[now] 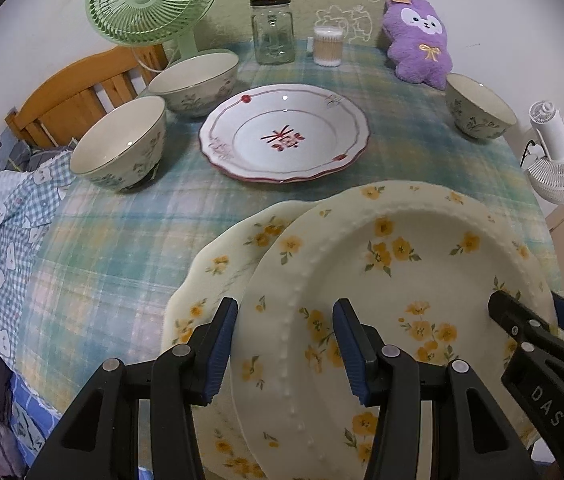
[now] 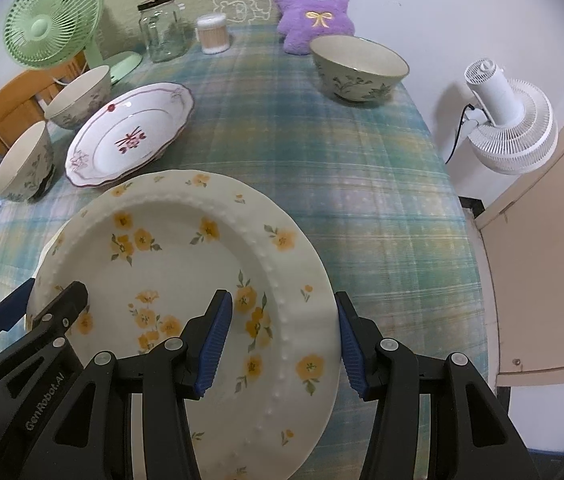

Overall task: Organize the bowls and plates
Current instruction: 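Lower the dotted-rim plate onto the large yellow-flower plate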

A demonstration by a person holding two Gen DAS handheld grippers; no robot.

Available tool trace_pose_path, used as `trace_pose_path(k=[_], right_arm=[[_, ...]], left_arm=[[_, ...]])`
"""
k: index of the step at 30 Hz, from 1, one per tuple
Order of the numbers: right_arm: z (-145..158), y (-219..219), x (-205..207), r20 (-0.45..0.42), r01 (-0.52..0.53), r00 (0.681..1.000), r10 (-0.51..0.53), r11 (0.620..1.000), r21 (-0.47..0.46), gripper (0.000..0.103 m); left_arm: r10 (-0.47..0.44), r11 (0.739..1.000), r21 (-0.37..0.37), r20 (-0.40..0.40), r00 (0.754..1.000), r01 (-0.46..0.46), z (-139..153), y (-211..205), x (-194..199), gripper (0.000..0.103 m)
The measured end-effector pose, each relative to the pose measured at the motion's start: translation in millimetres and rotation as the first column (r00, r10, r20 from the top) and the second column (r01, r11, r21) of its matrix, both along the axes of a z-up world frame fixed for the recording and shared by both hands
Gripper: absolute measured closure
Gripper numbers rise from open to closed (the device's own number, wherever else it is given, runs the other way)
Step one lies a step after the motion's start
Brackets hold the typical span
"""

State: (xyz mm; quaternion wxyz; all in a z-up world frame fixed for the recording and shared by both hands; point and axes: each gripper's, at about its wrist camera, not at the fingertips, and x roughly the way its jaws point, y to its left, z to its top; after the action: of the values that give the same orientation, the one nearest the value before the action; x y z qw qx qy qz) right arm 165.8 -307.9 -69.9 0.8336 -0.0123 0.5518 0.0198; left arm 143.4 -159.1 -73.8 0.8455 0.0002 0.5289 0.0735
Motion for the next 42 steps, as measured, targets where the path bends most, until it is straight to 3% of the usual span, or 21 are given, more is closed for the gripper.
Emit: trace_pose_path(k=[10, 23, 42], right_arm=[[-7.7, 24.9, -8.5, -0.020, -0.006, 1.000, 0.006, 1.000, -0.008, 0.048], [-21.4, 32.1, -7.2, -0.056, -0.014, 0.998, 0.012, 0.999, -0.029, 0.048], [-27.9, 34.2, -5.6, -0.068, -0.038, 0.997, 0.037, 0.999, -0.015, 0.048]], left_arm=[[0.004, 1.000, -0.007, -0.026, 1.000, -0.005, -11.0, 25.2, -9.6, 0.053], [0.005, 1.000, 0.011, -0.045, 0.999, -0.004, -20.9, 26.9, -11.1, 0.053], [-0.021, 0.989, 0.147, -0.035, 0.999, 0.026, -26.6, 12.7, -6.3, 0.041]])
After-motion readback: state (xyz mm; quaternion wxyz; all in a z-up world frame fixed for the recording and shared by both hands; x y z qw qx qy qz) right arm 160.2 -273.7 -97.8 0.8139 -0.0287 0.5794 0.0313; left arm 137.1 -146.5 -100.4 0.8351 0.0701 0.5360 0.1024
